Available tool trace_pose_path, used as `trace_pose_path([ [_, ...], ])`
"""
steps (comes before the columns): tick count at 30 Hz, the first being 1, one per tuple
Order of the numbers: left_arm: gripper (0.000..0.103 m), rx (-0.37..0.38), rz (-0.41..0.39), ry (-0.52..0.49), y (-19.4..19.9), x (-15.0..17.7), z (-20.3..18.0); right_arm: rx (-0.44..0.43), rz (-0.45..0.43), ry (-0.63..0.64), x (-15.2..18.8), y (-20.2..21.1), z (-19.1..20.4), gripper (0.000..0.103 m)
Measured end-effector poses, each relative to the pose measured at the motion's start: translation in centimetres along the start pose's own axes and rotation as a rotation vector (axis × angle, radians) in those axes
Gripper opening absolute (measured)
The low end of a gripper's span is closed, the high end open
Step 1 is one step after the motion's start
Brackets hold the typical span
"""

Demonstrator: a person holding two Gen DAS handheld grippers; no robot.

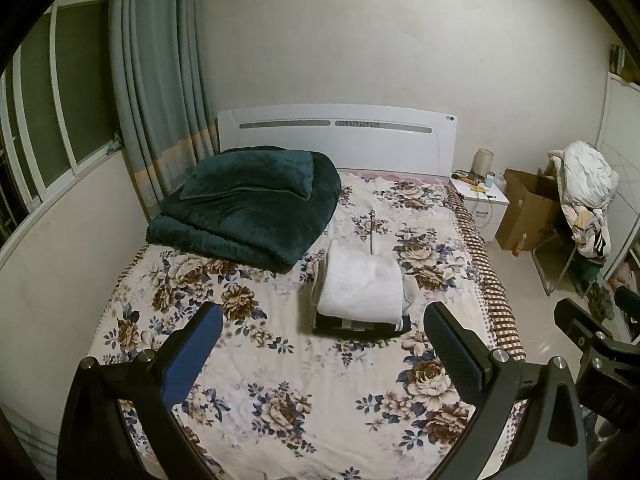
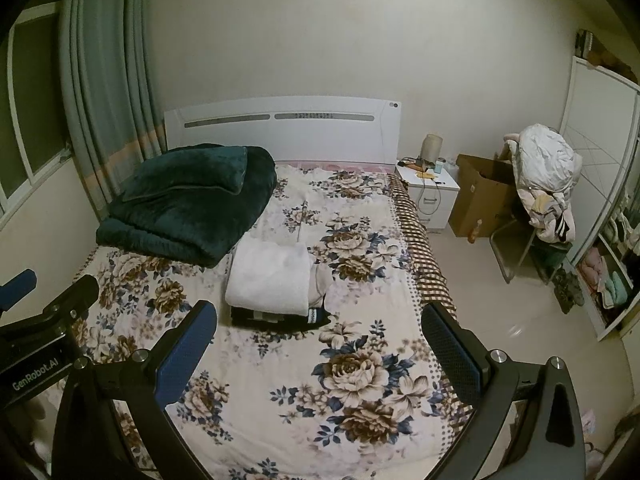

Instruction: Fold small clothes

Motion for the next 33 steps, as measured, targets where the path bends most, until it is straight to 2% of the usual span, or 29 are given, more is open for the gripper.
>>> trace_pose_path([
  [33, 0.103, -0.001, -0.012, -0.007, 1.1, -0.7, 0.2, 0.007, -0.005, -0.012, -0.2, 0.5, -0.1, 0.103],
])
Point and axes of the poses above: each gripper's, at about its wrist camera, not at the fingertips, and y roughly against the way its jaws point, z to its left, x to its underside, the point moved 7 cm from there along -y, roughly the way its jaws point, and after that the axes turned 1 degree about -y, right-handed, at the moved point
